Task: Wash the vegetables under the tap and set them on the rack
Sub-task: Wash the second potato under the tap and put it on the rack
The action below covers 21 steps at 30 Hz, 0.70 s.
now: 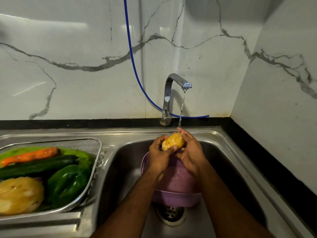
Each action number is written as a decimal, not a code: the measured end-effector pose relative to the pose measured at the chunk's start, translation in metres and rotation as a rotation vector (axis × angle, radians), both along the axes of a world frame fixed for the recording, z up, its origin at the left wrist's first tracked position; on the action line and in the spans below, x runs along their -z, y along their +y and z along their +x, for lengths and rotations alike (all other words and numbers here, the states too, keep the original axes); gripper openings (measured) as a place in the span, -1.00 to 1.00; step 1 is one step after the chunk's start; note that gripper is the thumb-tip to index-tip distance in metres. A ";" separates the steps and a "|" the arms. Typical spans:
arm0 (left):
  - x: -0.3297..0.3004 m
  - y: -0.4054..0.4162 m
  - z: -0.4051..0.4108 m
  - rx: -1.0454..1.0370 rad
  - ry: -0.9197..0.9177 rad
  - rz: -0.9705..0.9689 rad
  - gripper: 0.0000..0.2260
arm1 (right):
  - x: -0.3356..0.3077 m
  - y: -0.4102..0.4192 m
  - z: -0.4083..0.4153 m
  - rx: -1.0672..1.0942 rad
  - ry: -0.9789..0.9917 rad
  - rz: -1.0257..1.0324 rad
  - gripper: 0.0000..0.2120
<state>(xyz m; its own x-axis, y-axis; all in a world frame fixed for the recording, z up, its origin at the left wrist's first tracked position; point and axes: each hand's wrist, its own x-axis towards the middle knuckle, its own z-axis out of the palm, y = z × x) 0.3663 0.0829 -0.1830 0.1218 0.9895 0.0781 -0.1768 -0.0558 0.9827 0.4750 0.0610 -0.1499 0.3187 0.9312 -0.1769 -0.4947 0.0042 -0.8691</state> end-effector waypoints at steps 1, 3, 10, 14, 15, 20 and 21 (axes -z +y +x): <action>0.000 0.000 -0.001 -0.012 0.022 0.014 -0.60 | 0.000 0.000 0.000 -0.010 0.009 -0.001 -0.77; 0.001 0.000 0.000 -0.050 0.051 0.023 -0.57 | 0.002 0.002 -0.002 0.001 -0.002 -0.012 -0.78; -0.007 0.001 0.005 -0.117 -0.371 -0.318 -0.64 | 0.002 0.000 0.005 0.110 -0.082 -0.073 -0.93; -0.006 -0.006 0.005 0.047 -0.316 -0.305 -0.62 | 0.005 -0.001 0.002 0.128 -0.100 -0.086 -0.92; -0.006 -0.007 0.006 0.090 -0.307 -0.297 -0.57 | 0.004 -0.002 0.001 0.112 -0.112 -0.083 -0.88; -0.010 -0.011 0.007 0.156 -0.263 -0.301 -0.49 | 0.013 -0.001 0.001 0.094 -0.292 -0.107 -0.89; -0.010 -0.011 0.007 0.161 -0.255 -0.306 -0.52 | 0.015 -0.001 0.002 0.119 -0.330 -0.118 -0.92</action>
